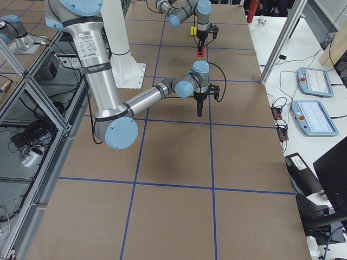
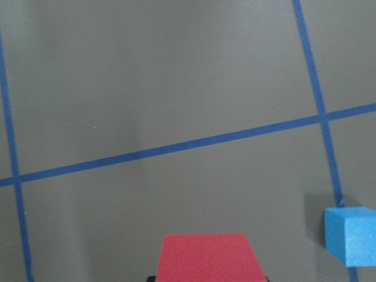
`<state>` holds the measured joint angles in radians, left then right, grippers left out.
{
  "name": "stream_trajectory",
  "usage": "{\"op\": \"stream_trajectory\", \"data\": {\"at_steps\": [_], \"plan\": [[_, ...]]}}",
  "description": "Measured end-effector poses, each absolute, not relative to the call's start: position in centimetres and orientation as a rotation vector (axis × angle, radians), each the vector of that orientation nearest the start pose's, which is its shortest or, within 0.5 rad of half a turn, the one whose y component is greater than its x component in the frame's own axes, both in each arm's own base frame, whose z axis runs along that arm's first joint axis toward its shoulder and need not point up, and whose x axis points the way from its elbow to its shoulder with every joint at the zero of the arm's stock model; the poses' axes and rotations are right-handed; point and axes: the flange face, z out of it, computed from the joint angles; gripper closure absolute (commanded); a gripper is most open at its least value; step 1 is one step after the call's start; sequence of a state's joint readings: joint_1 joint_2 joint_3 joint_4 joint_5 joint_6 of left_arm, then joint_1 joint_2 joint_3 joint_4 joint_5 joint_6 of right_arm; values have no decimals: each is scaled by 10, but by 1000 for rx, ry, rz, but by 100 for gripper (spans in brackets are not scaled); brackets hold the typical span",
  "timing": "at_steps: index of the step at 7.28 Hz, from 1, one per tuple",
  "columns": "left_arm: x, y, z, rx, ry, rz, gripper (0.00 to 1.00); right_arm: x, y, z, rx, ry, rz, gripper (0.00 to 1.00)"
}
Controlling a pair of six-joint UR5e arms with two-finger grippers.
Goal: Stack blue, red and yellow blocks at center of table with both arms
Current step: 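Carry the red cube with the left gripper above the blue cube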
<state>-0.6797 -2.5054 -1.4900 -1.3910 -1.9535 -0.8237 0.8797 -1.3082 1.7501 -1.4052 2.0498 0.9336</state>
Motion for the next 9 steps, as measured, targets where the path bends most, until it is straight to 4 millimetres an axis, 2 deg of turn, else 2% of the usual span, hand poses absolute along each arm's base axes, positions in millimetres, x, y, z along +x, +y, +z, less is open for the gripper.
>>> {"op": "stream_trajectory", "data": {"at_steps": [1, 2, 3, 5, 9], "plan": [[536, -541, 135, 168, 763, 211, 100, -278, -520, 444, 73, -757, 58, 1], [551, -540, 138, 166, 773, 218, 100, -242, -522, 466, 76, -759, 31, 1], [562, -534, 136, 156, 781, 212, 100, -215, -522, 484, 80, -758, 11, 1], [577, -519, 126, 104, 801, 166, 100, -197, -522, 498, 76, -757, 0, 1], [594, -499, 123, 3, 823, 109, 100, -197, -523, 508, 59, -749, 6, 1]]}}
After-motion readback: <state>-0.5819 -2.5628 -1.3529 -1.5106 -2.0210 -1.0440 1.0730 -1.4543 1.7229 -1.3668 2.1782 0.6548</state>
